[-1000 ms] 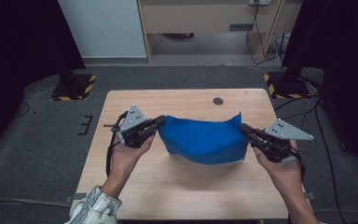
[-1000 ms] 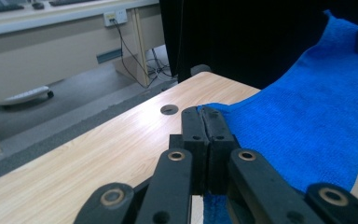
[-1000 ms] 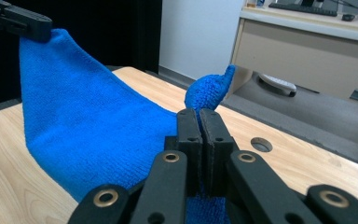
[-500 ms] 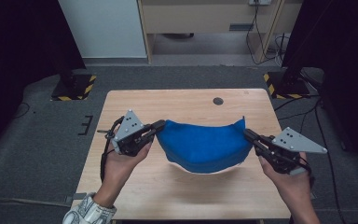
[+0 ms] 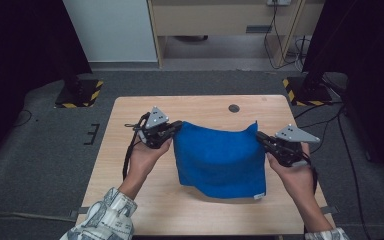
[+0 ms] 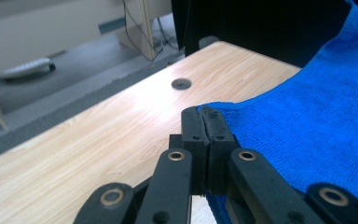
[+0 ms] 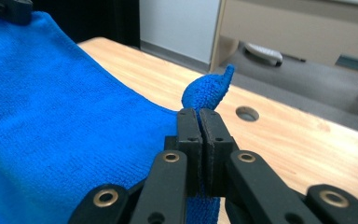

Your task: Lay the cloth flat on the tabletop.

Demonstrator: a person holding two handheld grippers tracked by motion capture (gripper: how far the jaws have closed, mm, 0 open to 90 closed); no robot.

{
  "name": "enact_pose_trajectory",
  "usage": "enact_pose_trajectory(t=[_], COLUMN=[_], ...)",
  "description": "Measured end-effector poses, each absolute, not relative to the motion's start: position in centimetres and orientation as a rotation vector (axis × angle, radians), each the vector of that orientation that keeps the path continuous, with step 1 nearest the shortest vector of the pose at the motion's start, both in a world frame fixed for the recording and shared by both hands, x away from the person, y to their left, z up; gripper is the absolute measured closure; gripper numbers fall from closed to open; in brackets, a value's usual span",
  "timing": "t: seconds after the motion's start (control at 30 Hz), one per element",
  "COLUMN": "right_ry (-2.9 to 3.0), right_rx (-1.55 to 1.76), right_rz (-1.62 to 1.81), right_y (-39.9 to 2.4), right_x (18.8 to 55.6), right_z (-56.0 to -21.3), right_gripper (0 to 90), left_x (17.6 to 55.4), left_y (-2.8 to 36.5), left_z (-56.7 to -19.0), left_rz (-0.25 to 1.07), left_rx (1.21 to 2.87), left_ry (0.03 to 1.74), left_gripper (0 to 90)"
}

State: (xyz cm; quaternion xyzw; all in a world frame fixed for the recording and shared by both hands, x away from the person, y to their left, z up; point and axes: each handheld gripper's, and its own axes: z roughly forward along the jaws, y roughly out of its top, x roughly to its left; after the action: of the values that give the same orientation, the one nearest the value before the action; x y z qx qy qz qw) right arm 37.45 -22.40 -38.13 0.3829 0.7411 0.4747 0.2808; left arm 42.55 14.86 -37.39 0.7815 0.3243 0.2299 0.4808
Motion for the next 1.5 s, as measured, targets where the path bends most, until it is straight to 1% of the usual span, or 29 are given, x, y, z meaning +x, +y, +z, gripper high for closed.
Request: enact_pose_trajectory(t=[0.17, 0.3, 0.67, 0.8, 1.0, 1.03, 1.07, 1.13, 1.2, 1.23, 1.3, 1.37, 1.5], right_ry=[1.992, 1.995, 2.019, 2.032, 2.016, 2.003, 1.987, 1.942, 1.942, 1.944, 1.956, 1.964, 1.989], right_rx=[1.092, 1.119, 1.133, 1.155, 1.222, 1.233, 1.243, 1.270, 1.314, 1.316, 1.305, 1.294, 1.296], right_rz=[1.249, 1.240, 1.206, 1.189, 1.168, 1.164, 1.160, 1.130, 1.098, 1.071, 1.062, 1.075, 1.103], right_y=[-22.8, -23.0, -22.3, -22.1, -21.8, -21.7, -21.5, -21.1, -20.9, -20.8, -20.7, -20.9, -21.4], right_x=[40.4, 42.2, 45.3, 46.8, 49.7, 50.4, 50.9, 52.0, 52.9, 53.0, 52.8, 52.3, 51.0], right_z=[-40.6, -41.9, -43.1, -43.8, -44.8, -45.0, -45.2, -45.8, -46.3, -46.5, -46.5, -46.5, -46.3], right_gripper=[87.9, 88.0, 88.0, 88.0, 87.8, 86.0, 79.2, 58.0, 42.7, 38.9, 34.8, 33.5, 30.8], left_x=[45.1, 46.8, 49.2, 50.1, 52.7, 53.2, 53.8, 54.8, 55.0, 54.9, 54.3, 53.7, 52.4], left_y=[14.4, 14.6, 14.1, 14.0, 13.7, 13.7, 13.6, 13.8, 14.2, 14.3, 14.4, 14.6, 15.2], left_z=[-39.0, -39.8, -41.2, -41.7, -42.8, -42.9, -43.2, -43.8, -43.8, -43.7, -43.3, -42.9, -42.3], left_rz=[0.572, 0.570, 0.564, 0.580, 0.609, 0.620, 0.637, 0.628, 0.589, 0.585, 0.616, 0.641, 0.630], left_rx=[1.929, 1.926, 1.948, 1.967, 1.986, 1.980, 1.964, 1.889, 1.842, 1.845, 1.880, 1.902, 1.898], left_ry=[0.847, 0.896, 0.932, 0.948, 0.993, 0.999, 1.017, 1.068, 1.096, 1.093, 1.053, 1.034, 1.006], left_gripper=[88.9, 88.8, 88.8, 88.8, 88.8, 88.3, 86.6, 68.5, 66.1, 63.7, 60.3, 57.7, 53.5])
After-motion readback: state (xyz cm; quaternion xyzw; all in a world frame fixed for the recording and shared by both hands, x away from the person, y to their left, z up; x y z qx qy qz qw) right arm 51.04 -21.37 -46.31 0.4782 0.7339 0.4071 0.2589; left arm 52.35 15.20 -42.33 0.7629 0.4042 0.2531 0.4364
